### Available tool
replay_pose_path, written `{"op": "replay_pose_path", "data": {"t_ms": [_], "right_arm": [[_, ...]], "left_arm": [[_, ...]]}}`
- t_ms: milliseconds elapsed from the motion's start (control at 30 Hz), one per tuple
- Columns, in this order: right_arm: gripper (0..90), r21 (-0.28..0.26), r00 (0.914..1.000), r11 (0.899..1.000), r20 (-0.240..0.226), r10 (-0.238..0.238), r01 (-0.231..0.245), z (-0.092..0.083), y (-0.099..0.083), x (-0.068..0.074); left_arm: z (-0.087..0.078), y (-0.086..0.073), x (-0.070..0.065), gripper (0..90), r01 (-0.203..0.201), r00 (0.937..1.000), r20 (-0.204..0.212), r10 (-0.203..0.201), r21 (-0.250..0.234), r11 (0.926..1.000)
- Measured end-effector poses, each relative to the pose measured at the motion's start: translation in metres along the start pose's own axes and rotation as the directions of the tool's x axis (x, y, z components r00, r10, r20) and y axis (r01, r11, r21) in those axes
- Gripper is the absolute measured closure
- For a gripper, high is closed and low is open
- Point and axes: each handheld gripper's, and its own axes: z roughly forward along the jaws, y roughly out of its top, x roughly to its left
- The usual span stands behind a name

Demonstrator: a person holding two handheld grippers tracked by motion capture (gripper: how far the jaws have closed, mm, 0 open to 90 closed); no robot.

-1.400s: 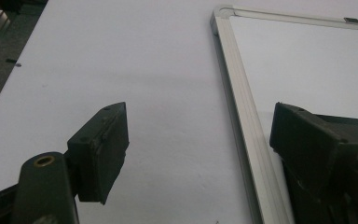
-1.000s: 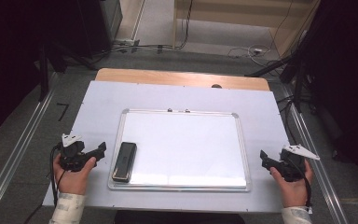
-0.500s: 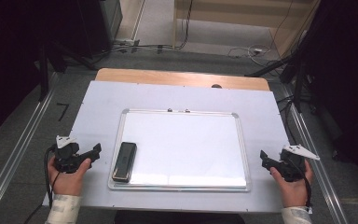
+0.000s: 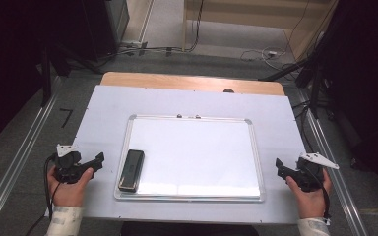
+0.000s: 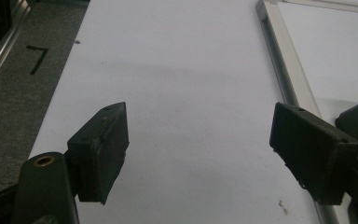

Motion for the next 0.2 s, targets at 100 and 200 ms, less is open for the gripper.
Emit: {"op": "replay_pose_path", "data": {"t_ms": [100, 200], "right_arm": [[17.7, -0.003, 1.0000, 1.000, 0.001, -0.002, 0.002, -0.0002, -0.0003, -0.0015], [17.4, 0.000, 1.0000, 1.000, 0.004, 0.000, 0.000, -0.0002, -0.0012, -0.0025]], "left_arm": [[-0.0006, -0.0005, 0.0018, 20.4, -0.001, 1.0000, 0.001, 0.001, 0.003, 1.0000], [-0.0003, -0.0011, 0.0017, 20.4, -0.002, 1.0000, 0.003, 0.002, 0.008, 1.0000]]}}
